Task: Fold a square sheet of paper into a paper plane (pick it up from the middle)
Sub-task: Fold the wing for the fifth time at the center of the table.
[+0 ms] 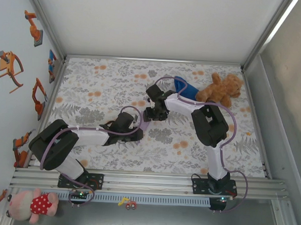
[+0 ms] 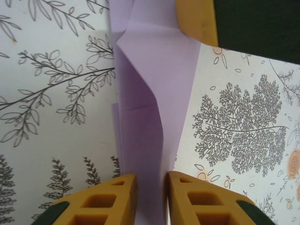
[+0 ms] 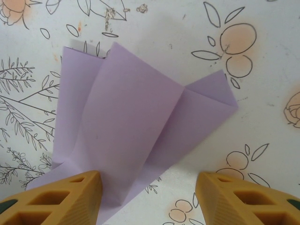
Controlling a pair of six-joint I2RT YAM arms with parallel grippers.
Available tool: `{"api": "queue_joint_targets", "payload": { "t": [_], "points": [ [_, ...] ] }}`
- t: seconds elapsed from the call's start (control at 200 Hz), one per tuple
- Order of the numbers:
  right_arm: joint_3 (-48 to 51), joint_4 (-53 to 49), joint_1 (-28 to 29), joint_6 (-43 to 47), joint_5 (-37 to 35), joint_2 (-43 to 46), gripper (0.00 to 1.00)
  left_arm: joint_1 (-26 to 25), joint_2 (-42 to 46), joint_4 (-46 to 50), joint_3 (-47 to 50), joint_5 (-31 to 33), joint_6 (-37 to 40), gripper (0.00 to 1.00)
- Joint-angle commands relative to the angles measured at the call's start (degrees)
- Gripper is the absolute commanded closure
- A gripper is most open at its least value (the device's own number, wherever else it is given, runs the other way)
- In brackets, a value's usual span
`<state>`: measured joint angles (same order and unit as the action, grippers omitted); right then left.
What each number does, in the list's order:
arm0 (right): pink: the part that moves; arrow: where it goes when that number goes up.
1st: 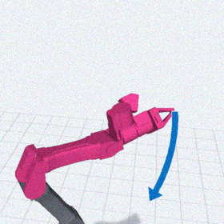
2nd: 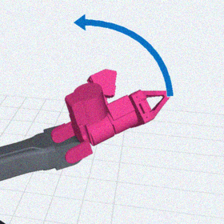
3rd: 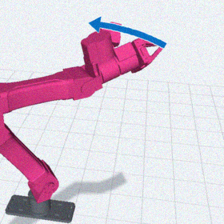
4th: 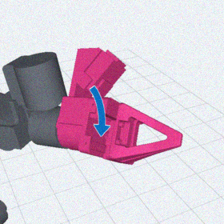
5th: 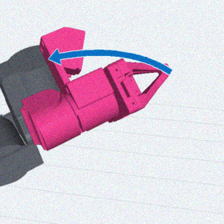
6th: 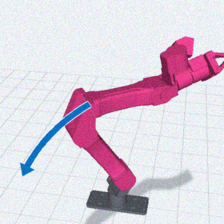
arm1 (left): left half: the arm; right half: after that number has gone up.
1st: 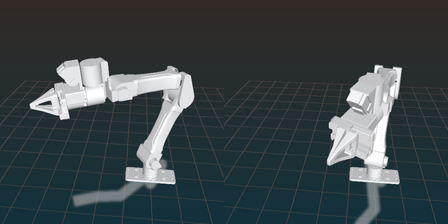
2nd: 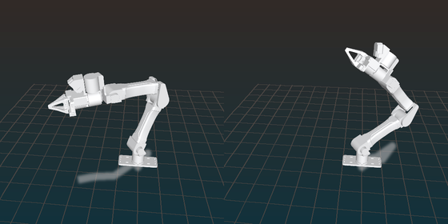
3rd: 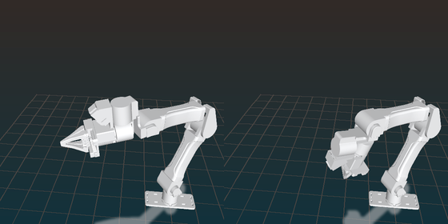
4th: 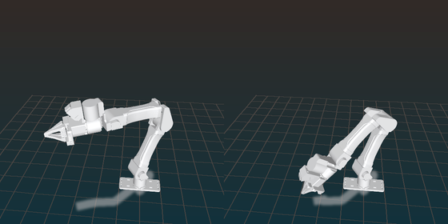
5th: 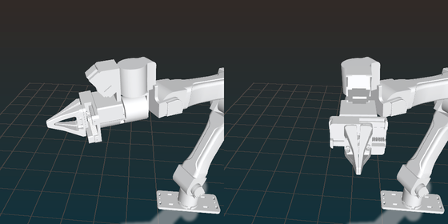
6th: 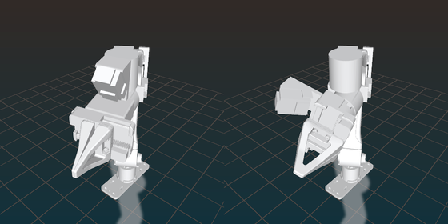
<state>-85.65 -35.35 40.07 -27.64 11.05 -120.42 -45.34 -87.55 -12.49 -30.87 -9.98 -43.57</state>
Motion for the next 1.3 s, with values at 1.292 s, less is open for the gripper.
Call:
{"api": "queue_joint_targets", "payload": {
  "t": [1.292],
  "points": [
    [16.63, 16.67, -4.02, 9.35, 13.49, 6.47, 0.13, 4.95, -7.29, 2.42, -0.11, -12.52, -0.64, 0.86]
  ]
}}
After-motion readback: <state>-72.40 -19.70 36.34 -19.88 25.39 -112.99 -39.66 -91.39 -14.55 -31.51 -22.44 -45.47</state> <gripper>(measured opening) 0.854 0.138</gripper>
